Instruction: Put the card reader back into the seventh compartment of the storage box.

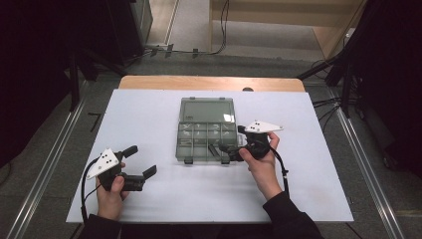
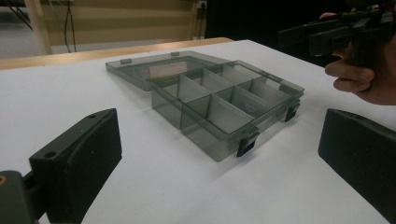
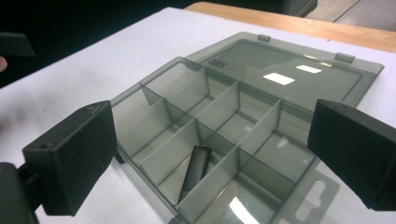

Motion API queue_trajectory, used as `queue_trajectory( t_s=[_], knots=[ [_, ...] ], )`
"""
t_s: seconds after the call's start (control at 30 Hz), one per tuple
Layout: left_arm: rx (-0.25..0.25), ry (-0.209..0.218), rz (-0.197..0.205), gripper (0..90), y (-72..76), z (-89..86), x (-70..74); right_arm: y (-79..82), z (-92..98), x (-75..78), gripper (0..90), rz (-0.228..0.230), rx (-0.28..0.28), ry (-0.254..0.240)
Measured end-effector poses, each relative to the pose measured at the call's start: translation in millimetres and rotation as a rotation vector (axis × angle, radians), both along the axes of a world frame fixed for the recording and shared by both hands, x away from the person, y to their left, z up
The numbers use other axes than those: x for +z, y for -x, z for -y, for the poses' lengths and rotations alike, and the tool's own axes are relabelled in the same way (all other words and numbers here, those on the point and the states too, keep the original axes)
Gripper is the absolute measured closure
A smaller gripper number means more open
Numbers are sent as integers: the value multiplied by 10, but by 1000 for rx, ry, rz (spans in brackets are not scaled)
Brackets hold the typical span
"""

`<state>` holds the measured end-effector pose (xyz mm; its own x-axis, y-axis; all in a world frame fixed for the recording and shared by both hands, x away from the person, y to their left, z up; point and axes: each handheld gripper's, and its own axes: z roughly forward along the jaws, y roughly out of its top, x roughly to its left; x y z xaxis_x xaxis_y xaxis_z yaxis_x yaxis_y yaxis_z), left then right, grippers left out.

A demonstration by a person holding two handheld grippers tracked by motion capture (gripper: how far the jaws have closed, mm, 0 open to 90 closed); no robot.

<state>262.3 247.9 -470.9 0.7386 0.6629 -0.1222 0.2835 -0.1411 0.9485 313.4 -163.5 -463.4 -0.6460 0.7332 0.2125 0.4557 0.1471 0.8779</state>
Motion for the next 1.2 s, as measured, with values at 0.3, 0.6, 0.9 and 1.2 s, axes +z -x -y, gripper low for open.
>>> queue_trajectory(
  t_s=[0.3,0.6,0.9,1.2],
  knots=[
    [-26,-55,24,0,-55,180,86,29,155,42,0,18,-50,7],
    [-47,-55,29,0,-178,361,119,30,265,60,0,21,-60,1],
    [-69,-40,29,0,-319,527,157,7,347,45,0,17,-69,-1],
    [-79,-38,22,0,-460,611,169,-23,352,53,0,17,-71,7]
  ],
)
